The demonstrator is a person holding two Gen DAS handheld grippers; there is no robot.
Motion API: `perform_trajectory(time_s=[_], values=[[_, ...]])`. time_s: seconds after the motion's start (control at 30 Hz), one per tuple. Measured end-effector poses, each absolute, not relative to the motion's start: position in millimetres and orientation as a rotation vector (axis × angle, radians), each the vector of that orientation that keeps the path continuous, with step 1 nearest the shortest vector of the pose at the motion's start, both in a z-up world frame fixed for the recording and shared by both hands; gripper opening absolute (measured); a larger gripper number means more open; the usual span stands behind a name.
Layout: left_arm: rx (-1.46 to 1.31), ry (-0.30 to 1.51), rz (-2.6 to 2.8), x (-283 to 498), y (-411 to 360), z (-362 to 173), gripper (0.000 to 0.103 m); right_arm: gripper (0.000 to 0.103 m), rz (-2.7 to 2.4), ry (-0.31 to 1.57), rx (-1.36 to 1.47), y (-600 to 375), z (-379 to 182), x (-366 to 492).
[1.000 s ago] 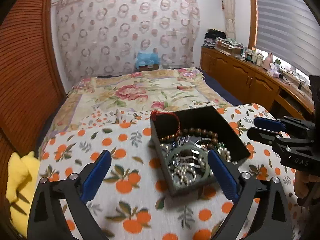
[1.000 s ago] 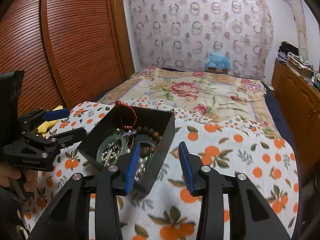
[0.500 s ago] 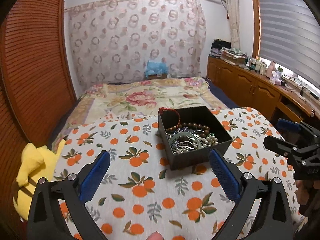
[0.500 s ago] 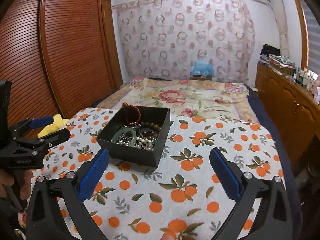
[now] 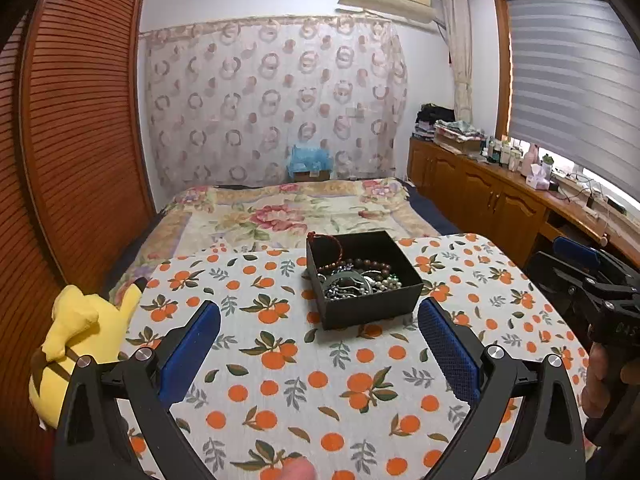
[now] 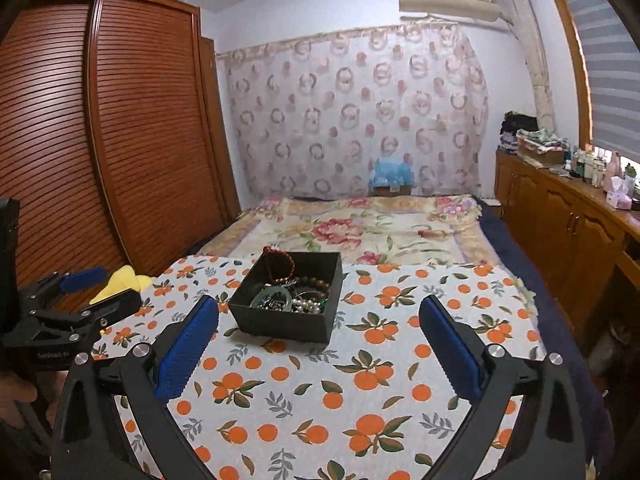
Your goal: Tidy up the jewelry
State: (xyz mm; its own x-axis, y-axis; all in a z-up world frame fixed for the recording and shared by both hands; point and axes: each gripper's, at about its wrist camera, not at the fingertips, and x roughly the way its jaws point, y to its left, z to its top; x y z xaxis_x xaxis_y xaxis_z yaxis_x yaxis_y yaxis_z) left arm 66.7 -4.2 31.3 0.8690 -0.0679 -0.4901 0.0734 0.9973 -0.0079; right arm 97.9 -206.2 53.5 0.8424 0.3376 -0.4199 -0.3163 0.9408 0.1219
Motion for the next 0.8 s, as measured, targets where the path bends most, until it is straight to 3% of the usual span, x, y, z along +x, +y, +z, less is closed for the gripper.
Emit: perform_trajectory(time_s=[0.8], values=[[-0.001, 0.483, -0.064, 50, -2, 35, 0.096, 0.101, 0.316, 0.455, 0.044, -210, 48, 89]])
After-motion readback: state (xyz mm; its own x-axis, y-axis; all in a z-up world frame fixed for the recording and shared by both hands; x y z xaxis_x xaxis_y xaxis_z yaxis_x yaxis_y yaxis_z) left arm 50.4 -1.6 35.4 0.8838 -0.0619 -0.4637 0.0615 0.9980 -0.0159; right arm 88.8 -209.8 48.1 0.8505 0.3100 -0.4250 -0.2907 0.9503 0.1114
